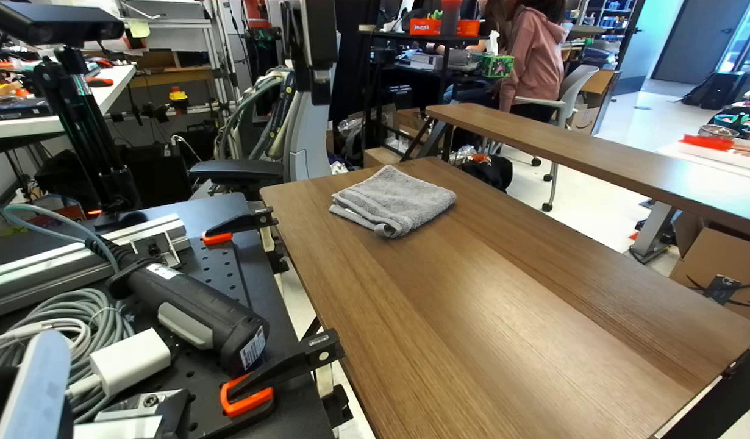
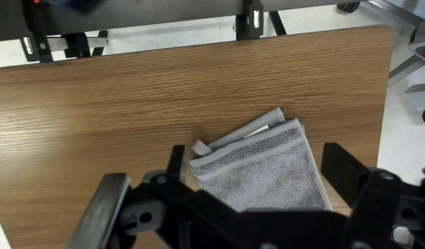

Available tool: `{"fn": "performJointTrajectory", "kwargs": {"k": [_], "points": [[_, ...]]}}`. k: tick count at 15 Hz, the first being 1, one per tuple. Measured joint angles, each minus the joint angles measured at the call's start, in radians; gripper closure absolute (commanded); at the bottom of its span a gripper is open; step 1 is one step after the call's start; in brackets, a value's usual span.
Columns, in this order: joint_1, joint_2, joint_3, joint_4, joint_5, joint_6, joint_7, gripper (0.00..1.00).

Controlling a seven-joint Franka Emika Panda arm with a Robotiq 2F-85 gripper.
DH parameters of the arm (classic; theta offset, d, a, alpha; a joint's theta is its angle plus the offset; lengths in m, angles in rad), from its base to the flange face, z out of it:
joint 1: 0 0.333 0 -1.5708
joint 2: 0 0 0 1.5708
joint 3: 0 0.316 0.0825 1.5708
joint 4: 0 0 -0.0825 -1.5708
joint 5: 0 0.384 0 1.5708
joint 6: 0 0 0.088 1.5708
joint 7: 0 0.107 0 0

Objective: Move the towel to the right

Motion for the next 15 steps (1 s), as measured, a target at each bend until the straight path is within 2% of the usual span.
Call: {"fn": "performJointTrajectory", "kwargs": {"k": [7,15], "points": [[0.037,0.385,-0.017,0.224,-0.001,0.149,0.177,0.0],[0.193,0.707,-0.162,0.466,-0.012,0.25,0.339,0.0]]}}
